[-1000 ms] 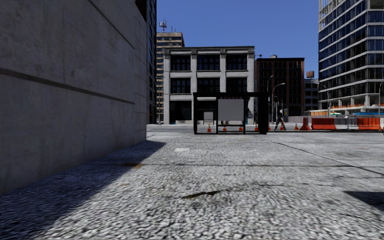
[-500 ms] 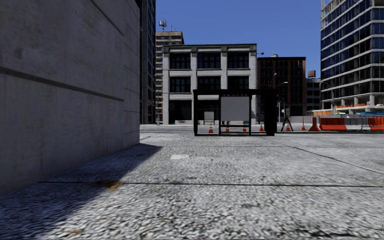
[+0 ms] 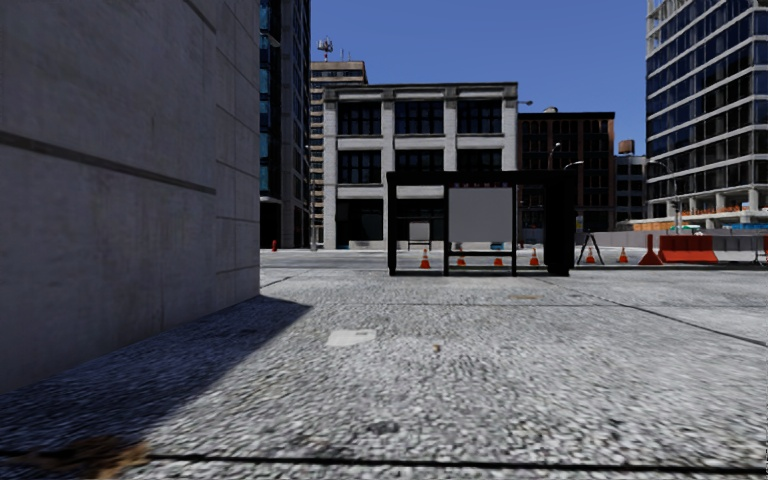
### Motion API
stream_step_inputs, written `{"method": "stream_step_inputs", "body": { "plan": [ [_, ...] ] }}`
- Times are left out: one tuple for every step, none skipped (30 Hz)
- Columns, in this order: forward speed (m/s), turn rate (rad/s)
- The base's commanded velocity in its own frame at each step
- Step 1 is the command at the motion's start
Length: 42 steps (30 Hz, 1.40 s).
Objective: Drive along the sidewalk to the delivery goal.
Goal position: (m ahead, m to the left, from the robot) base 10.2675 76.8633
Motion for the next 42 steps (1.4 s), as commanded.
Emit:
{"method": "stream_step_inputs", "body": {
  "plan": [
    [2.00,0.00],
    [2.00,0.00],
    [2.00,0.00],
    [2.00,0.00],
    [2.00,0.00],
    [2.00,0.00],
    [2.00,0.00],
    [2.00,0.00],
    [2.00,0.00],
    [2.00,0.00],
    [2.00,0.00],
    [2.00,0.00],
    [2.00,0.00],
    [2.00,0.00],
    [2.00,0.00],
    [2.00,0.00],
    [2.00,0.00],
    [2.00,0.00],
    [2.00,0.00],
    [2.00,0.00],
    [2.00,0.00],
    [2.00,0.00],
    [2.00,0.00],
    [2.00,0.00],
    [2.00,0.00],
    [2.00,0.00],
    [2.00,0.00],
    [2.00,0.00],
    [2.00,0.00],
    [2.00,0.00],
    [2.00,0.00],
    [2.00,0.00],
    [2.00,0.00],
    [2.00,0.00],
    [2.00,0.00],
    [2.00,0.00],
    [2.00,0.00],
    [2.00,0.00],
    [2.00,0.00],
    [2.00,0.00],
    [2.00,0.00],
    [2.00,0.00]
  ]
}}
